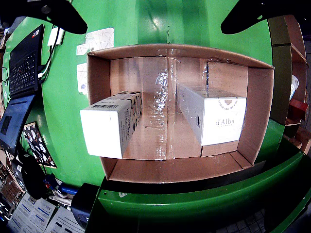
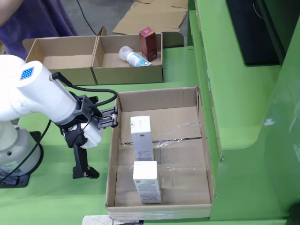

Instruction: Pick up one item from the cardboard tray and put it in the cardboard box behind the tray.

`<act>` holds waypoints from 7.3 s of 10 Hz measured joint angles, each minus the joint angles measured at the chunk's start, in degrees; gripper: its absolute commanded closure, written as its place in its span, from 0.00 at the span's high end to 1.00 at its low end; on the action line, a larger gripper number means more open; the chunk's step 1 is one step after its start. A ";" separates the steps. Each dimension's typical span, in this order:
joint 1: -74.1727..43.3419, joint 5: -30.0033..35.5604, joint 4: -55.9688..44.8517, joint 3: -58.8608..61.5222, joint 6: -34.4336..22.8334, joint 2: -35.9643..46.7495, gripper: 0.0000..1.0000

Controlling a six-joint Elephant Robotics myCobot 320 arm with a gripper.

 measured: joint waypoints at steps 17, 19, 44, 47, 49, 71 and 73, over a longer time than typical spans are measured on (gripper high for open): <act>-0.09 0.36 -0.53 -1.23 0.69 0.18 1.00; 0.18 0.36 -2.02 1.93 0.78 -1.32 1.00; -9.14 3.52 -29.87 67.85 -6.95 -37.53 1.00; -9.58 3.43 -27.67 75.49 -7.47 -43.68 1.00; -9.49 3.43 -23.81 78.31 -7.47 -44.38 1.00; -8.44 0.44 -11.07 78.13 -5.89 -53.44 1.00; -8.61 0.44 -9.84 78.13 -5.72 -55.55 1.00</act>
